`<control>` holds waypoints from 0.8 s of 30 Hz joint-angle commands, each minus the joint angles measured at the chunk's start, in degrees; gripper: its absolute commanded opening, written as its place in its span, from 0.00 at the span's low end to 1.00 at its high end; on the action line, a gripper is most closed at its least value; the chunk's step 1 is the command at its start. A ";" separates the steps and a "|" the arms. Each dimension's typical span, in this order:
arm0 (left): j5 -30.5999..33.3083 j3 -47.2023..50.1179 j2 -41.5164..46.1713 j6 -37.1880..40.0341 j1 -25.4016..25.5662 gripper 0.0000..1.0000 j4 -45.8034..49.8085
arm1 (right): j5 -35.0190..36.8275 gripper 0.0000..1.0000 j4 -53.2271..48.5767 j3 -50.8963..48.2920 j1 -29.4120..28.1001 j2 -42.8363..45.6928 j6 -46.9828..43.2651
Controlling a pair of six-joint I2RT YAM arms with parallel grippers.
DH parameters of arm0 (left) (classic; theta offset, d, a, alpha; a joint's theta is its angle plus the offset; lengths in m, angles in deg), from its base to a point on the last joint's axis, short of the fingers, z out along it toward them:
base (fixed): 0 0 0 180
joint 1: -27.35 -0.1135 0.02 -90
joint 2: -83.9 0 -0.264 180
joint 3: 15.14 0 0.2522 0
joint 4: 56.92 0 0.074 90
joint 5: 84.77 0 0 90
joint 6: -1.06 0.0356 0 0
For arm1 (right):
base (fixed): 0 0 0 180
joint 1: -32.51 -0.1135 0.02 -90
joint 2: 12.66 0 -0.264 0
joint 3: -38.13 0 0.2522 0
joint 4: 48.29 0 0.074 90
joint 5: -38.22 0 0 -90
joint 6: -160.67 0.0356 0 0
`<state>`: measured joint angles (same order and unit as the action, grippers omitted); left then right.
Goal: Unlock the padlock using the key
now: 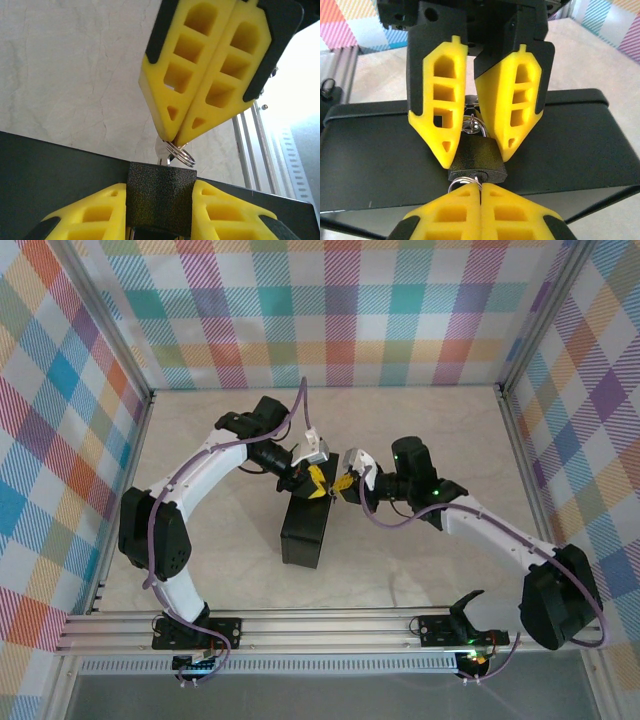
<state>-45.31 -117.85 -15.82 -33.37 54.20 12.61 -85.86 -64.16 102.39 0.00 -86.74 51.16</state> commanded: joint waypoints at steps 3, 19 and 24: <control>-5.35 1.10 3.98 -1.81 0.57 0.14 -4.17 | -12.25 0.00 -9.64 5.31 -0.27 -4.30 15.34; -1.61 4.48 7.30 -6.30 0.46 0.41 -11.58 | -8.79 0.00 -5.81 1.50 0.59 -4.75 39.97; -2.90 4.15 8.36 -7.67 -0.04 0.44 -12.87 | -8.00 0.00 -5.95 1.18 0.87 -5.02 38.98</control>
<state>-45.09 -112.95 -10.03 -39.73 54.33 2.47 -92.97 -69.64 103.92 0.98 -91.44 89.33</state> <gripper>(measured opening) 0.436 0.042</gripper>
